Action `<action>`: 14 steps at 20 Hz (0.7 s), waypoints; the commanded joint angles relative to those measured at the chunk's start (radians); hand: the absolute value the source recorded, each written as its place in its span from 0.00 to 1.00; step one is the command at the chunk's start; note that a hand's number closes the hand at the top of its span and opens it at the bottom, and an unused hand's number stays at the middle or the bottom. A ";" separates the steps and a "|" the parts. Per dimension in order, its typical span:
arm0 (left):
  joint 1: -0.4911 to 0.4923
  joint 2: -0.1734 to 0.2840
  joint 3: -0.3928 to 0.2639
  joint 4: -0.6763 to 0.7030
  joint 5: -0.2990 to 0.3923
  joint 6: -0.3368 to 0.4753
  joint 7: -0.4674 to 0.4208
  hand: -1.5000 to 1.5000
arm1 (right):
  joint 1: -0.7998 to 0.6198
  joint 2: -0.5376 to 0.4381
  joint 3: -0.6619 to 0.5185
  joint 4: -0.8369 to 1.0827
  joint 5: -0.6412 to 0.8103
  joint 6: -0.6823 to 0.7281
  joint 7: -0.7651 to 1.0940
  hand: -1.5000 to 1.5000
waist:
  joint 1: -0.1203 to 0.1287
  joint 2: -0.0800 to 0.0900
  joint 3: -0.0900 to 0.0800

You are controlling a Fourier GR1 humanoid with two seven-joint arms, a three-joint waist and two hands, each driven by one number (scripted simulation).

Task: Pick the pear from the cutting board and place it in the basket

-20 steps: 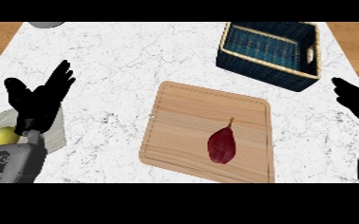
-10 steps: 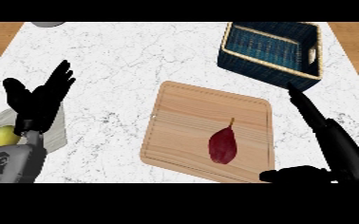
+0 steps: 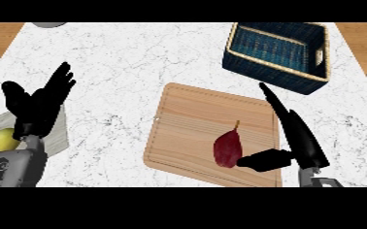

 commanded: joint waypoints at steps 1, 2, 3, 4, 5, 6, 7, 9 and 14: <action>0.050 -0.013 0.009 -0.072 -0.009 -0.006 0.031 0.50 | -0.031 0.006 0.031 0.012 0.036 0.036 0.067 0.00 | 0.000 -0.001 0.000; -0.020 -0.025 0.006 -0.016 -0.036 0.022 0.031 0.50 | -0.058 0.002 -0.004 0.155 0.031 0.016 -0.043 0.00 | -0.001 0.000 0.000; 0.002 -0.011 0.041 0.085 -0.004 -0.051 -0.088 0.50 | -0.051 0.002 -0.006 0.196 0.039 0.002 -0.090 0.00 | -0.002 0.001 0.000; 0.006 -0.027 0.022 0.039 -0.032 -0.033 -0.050 0.50 | -0.061 0.057 0.058 0.145 0.091 -0.023 -0.005 0.00 | -0.002 0.000 0.000; 0.007 -0.056 0.007 -0.043 -0.051 0.023 0.023 0.50 | -0.022 -0.011 -0.003 0.107 0.027 0.052 -0.035 0.00 | -0.003 -0.001 0.000; 0.004 -0.040 0.032 0.033 -0.053 -0.021 -0.046 0.50 | 0.014 -0.002 0.019 0.115 0.066 0.022 -0.069 0.00 | -0.004 0.000 0.000; -0.013 -0.037 0.038 -0.015 -0.039 -0.019 0.031 0.50 | 0.044 -0.013 0.017 0.067 0.061 0.035 -0.072 0.00 | -0.005 -0.001 0.000; 0.015 -0.030 0.049 -0.051 -0.035 -0.053 0.047 0.50 | -0.026 0.020 0.000 0.153 0.056 0.023 -0.093 0.00 | -0.002 -0.001 0.000; -0.007 -0.019 0.095 0.075 -0.043 -0.086 -0.064 0.50 | 0.004 0.035 -0.003 0.145 0.030 0.026 -0.139 0.00 | -0.003 0.000 0.000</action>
